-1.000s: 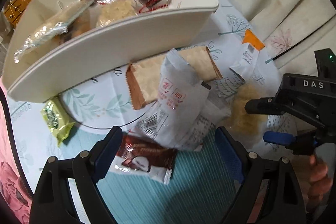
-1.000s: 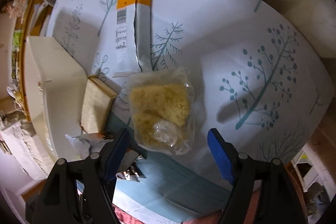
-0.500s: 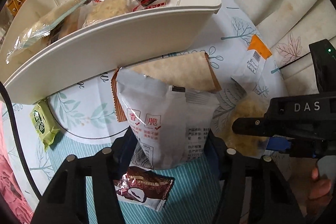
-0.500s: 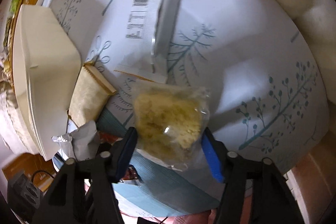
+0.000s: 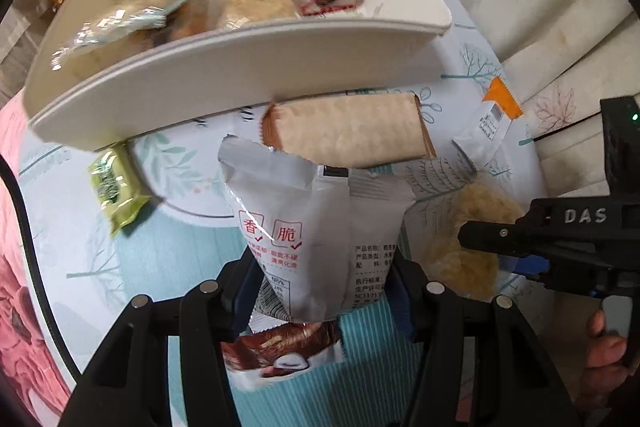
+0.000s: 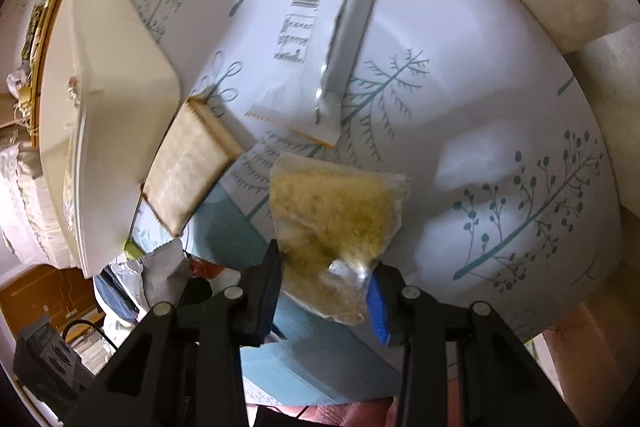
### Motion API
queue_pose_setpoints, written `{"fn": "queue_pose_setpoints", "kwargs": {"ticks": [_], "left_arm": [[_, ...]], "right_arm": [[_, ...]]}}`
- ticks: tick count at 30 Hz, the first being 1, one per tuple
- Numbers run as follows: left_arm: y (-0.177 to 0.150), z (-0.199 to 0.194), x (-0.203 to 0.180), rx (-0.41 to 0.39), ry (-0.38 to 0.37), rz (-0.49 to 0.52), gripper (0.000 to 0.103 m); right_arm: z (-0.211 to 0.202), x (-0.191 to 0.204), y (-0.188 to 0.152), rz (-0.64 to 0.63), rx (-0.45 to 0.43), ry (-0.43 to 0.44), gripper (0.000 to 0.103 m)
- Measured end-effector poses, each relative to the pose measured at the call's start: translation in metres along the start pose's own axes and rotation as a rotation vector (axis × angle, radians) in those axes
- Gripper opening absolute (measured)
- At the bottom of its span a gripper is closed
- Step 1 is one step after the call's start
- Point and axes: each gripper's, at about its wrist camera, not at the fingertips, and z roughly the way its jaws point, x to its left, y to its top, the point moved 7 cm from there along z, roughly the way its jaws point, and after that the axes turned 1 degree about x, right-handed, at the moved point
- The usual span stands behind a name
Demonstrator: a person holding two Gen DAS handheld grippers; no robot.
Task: Organize snacks
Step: 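Lift both bags and carry them toward the tray with both grippers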
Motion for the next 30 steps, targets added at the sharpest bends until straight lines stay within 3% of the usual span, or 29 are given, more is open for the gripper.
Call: {"fn": "queue_pose_setpoints", "kwargs": {"ticks": [9, 22, 30], "left_arm": [[0.004, -0.052, 0.030, -0.050, -0.020, -0.023, 0.054], [0.027, -0.105, 0.069, -0.006, -0.015, 0.045, 0.054], [0.068, -0.131, 0.085, -0.059, -0.033, 0.067, 0.055]], "right_arm": [[-0.014, 0.026, -0.025, -0.120, -0.058, 0.014, 0.037], [-0.079, 0.111, -0.037, -0.315, -0.317, 0.085, 0.037], [-0.106, 0.163, -0.028, -0.406, -0.461, 0.101, 0.037]]}}
